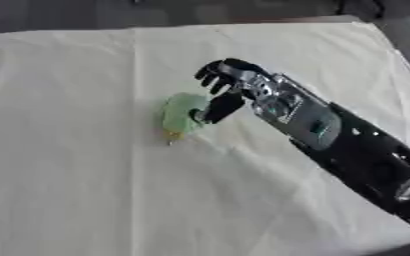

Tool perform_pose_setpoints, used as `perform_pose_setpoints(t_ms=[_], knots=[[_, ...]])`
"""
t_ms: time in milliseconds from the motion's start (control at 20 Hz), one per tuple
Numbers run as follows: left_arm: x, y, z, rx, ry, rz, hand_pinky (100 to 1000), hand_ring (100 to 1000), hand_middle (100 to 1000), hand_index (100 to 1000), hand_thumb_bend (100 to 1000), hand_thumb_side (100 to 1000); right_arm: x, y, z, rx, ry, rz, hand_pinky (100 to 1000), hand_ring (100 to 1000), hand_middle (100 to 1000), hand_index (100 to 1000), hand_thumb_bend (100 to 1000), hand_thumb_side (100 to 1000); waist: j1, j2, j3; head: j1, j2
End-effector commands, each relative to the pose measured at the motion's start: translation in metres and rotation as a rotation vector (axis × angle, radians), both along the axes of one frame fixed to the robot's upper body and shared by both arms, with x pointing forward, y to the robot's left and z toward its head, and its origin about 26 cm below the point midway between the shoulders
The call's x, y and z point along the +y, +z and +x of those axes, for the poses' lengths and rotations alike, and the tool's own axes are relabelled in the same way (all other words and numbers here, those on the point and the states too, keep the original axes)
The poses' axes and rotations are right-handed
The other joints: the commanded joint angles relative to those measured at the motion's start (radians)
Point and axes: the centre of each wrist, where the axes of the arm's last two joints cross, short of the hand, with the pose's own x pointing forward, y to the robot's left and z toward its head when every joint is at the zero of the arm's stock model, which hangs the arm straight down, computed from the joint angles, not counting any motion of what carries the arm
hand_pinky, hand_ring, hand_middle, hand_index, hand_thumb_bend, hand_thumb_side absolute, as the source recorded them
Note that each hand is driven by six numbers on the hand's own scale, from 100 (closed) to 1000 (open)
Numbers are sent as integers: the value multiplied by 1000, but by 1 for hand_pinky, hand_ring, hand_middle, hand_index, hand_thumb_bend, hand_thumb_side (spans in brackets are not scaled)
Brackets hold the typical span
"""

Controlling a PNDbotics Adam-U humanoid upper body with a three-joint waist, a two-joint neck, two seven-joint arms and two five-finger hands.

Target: Pick up the objects with one hand, pass them to the other hand, and then place them into the box on the other side of the table.

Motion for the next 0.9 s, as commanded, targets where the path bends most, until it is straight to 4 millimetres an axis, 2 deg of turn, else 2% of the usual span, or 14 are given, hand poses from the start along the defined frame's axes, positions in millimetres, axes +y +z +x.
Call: perform_pose_setpoints(t_ms=[50,200,250,700,850,900], knots=[[-1,20,-4,-49,-9,0,895,717,675,658,245,378,-5,7,4,-34,12,-53,763,833,819,889,494,129,0,0,4,-4,-17],[-1,20,-4,-49,-9,-1,895,717,675,658,245,378,-7,6,6,-35,20,-73,763,833,819,889,494,129,0,1,5,-4,-17],[-2,20,-4,-49,-8,-2,894,716,672,657,241,378,-7,6,7,-34,26,-77,778,837,818,891,529,139,0,3,7,-5,-18],[-4,21,-5,-54,-12,-20,893,716,671,656,236,384,-9,-10,16,13,30,-112,797,839,807,881,510,155,-1,21,17,-12,-27],[-5,22,-5,-56,-15,-22,893,716,671,656,235,384,-9,-15,19,28,23,-107,799,830,776,854,488,152,0,23,19,-13,-27],[-5,22,-5,-56,-14,-22,893,716,671,655,235,385,-9,-16,20,33,19,-105,798,818,741,826,472,148,0,23,20,-13,-27]])
